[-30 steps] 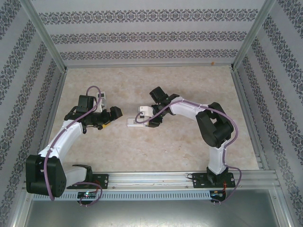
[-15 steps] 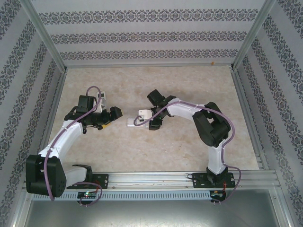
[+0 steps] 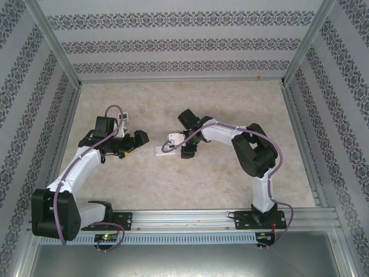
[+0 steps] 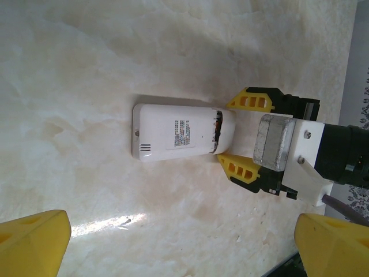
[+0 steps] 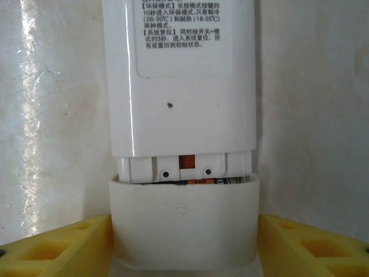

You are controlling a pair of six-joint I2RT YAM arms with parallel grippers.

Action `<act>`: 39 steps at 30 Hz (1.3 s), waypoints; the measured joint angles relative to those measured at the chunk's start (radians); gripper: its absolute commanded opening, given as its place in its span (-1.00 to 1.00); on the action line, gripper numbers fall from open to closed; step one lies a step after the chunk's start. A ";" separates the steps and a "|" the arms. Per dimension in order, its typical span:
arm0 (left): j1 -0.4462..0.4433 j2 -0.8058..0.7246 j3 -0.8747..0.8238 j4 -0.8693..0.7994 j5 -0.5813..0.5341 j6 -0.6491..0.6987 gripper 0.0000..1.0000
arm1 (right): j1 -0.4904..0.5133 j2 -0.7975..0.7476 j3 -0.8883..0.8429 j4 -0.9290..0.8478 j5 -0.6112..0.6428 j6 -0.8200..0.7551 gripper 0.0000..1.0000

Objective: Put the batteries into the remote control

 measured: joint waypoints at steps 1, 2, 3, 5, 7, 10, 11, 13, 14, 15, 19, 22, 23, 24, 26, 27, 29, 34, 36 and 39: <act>0.000 0.000 -0.001 0.000 0.000 0.001 1.00 | 0.000 0.000 0.000 0.000 0.000 0.002 0.41; 0.000 0.000 -0.002 0.000 0.000 0.003 1.00 | 0.000 0.000 0.000 0.000 0.000 0.003 0.44; 0.000 0.000 -0.003 -0.001 0.000 0.003 1.00 | 0.000 -0.001 0.000 0.000 0.000 0.005 0.46; 0.000 0.000 -0.005 -0.004 -0.003 0.008 1.00 | 0.000 -0.005 0.000 -0.002 0.003 0.006 0.48; 0.000 0.000 -0.005 -0.008 -0.008 0.020 1.00 | 0.000 -0.021 0.000 -0.013 0.005 0.010 0.48; -0.001 0.010 -0.002 -0.027 -0.023 0.037 0.97 | -0.008 -0.072 0.000 -0.038 0.003 0.048 0.47; -0.005 0.018 0.001 -0.035 -0.029 0.041 0.96 | -0.012 -0.093 0.000 -0.045 0.002 0.075 0.47; -0.026 0.047 0.014 -0.055 -0.058 0.050 0.93 | -0.032 -0.158 -0.003 -0.043 -0.005 0.175 0.47; -0.044 0.064 0.025 -0.064 -0.072 0.053 0.93 | -0.045 -0.191 -0.011 -0.033 -0.011 0.243 0.47; -0.066 0.085 0.041 -0.073 -0.088 0.055 0.92 | -0.063 -0.238 -0.028 -0.011 -0.020 0.339 0.46; -0.129 0.182 0.115 -0.087 -0.126 0.061 0.92 | -0.124 -0.379 -0.100 0.058 -0.044 0.779 0.39; -0.140 0.230 0.146 -0.083 -0.137 0.063 0.95 | -0.154 -0.371 -0.103 0.071 -0.072 1.069 0.23; -0.140 0.238 0.150 -0.082 -0.136 0.064 0.97 | -0.160 -0.352 -0.103 0.074 -0.086 1.150 0.20; -0.140 0.248 0.157 -0.083 -0.134 0.068 1.00 | -0.163 -0.328 -0.103 0.076 -0.098 1.220 0.18; -0.140 0.270 0.174 -0.083 -0.128 0.079 1.00 | -0.158 -0.268 -0.103 0.077 -0.123 1.329 0.17; -0.140 0.284 0.187 -0.083 -0.124 0.085 1.00 | -0.152 -0.236 -0.103 0.076 -0.135 1.372 0.17; -0.140 0.305 0.207 -0.083 -0.116 0.100 1.00 | -0.136 -0.188 -0.105 0.078 -0.153 1.431 0.16; -0.140 0.333 0.220 -0.083 -0.081 0.109 1.00 | -0.101 -0.145 -0.114 0.085 -0.187 1.502 -0.02; -0.140 0.338 0.220 -0.082 -0.067 0.109 1.00 | -0.093 -0.139 -0.114 0.089 -0.189 1.506 -0.08; -0.140 0.340 0.220 -0.082 -0.045 0.108 1.00 | -0.092 -0.128 -0.112 0.089 -0.189 1.503 -0.14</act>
